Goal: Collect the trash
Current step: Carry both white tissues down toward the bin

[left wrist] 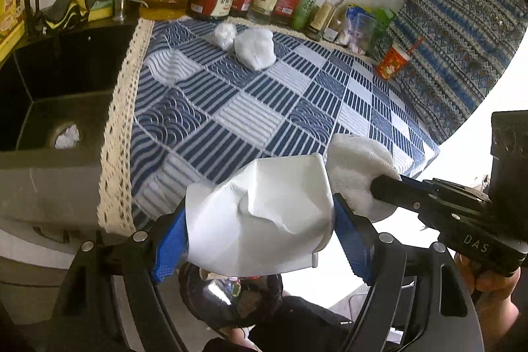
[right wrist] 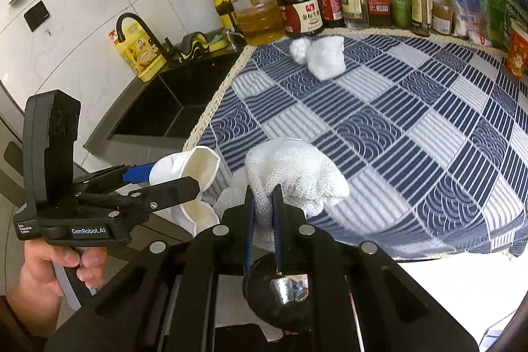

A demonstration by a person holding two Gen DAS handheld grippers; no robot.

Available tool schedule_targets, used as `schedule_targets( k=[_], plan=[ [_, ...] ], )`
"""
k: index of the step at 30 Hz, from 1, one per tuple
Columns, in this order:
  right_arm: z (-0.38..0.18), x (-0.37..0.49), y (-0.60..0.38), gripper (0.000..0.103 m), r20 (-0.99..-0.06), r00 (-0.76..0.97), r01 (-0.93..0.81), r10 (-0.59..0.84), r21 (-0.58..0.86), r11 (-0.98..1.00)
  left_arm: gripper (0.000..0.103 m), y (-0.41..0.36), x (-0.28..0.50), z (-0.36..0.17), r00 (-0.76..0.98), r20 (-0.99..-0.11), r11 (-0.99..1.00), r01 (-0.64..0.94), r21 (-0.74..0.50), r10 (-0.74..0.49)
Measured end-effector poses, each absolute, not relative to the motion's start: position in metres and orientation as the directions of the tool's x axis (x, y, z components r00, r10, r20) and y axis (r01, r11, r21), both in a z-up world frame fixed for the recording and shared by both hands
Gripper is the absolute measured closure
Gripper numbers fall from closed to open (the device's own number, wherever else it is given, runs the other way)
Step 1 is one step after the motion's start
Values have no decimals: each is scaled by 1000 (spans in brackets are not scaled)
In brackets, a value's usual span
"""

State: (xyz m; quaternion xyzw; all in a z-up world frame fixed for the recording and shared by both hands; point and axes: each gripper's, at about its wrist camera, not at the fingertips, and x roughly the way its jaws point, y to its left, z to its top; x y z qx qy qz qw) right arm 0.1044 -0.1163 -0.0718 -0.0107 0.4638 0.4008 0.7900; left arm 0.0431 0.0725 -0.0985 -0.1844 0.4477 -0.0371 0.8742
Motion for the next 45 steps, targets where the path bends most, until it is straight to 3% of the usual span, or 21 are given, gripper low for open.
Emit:
schedule_targets(
  k=[28,45],
  plan=[
    [-192,65,-143,91,-858,9,-563,513,420,712,25,49,2,-209,373,-895,914,-219,-341,-244],
    [-268,48,-157,90,-878,-158,-500,452,466,730,25,34,-11,-293,190,-944,899,-303,-317,-269]
  ],
)
